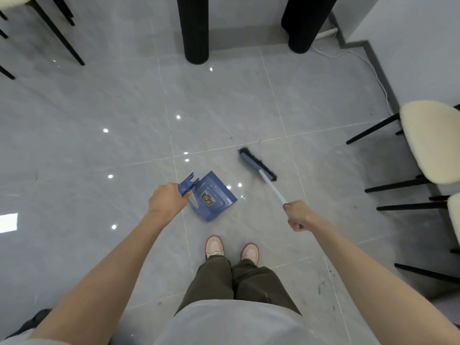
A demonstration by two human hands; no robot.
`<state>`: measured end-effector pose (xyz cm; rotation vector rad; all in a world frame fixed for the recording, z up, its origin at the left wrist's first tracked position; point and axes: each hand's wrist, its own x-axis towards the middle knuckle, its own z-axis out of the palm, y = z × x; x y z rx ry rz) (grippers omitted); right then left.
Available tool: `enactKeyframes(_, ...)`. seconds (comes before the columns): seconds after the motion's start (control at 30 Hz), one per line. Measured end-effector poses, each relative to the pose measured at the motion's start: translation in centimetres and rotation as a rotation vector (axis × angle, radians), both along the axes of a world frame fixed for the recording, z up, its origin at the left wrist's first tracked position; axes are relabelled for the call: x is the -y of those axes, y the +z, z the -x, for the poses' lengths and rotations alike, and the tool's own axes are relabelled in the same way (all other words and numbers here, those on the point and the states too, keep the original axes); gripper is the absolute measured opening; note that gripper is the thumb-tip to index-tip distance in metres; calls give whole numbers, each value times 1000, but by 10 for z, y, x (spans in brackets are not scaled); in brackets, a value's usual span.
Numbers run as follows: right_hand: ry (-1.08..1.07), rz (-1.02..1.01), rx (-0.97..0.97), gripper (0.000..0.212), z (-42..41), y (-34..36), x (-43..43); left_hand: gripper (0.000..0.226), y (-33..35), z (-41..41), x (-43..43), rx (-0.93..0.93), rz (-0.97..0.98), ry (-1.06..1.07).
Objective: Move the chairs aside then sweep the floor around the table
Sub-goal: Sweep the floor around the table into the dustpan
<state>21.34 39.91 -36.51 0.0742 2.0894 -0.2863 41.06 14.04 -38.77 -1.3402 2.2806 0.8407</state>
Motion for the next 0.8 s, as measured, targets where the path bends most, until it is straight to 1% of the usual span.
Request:
enactKeyframes(0.07,31,3,53,34,-9,8,8,35,0,3,-6,-6,-9,2)
enactKeyframes(0.13,5,20,130,32,-12,17,20,34,3,8,-12,-19,-8,16)
enactKeyframes(0.27,-199,69,373,24,-8,52,36,33,10,14,-19,-39,11,46)
enactKeyframes(0.37,-295,110,472,24,-2,75,40,34,13,11,-21,-83,26,72)
enactKeyframes(0.47,-238,115,439,19,-7,87,43,34,18,5,-17,-122,40,116)
enactKeyframes(0.57,-153,142,365,19,-13,96,53,33,21,-6,-7,-135,57,133)
enactKeyframes(0.67,-144,185,312,19,-12,101,71,32,25,-20,7,-143,79,132)
enactKeyframes(0.8,-121,253,231,23,-6,98,99,37,27,-40,35,-148,101,229)
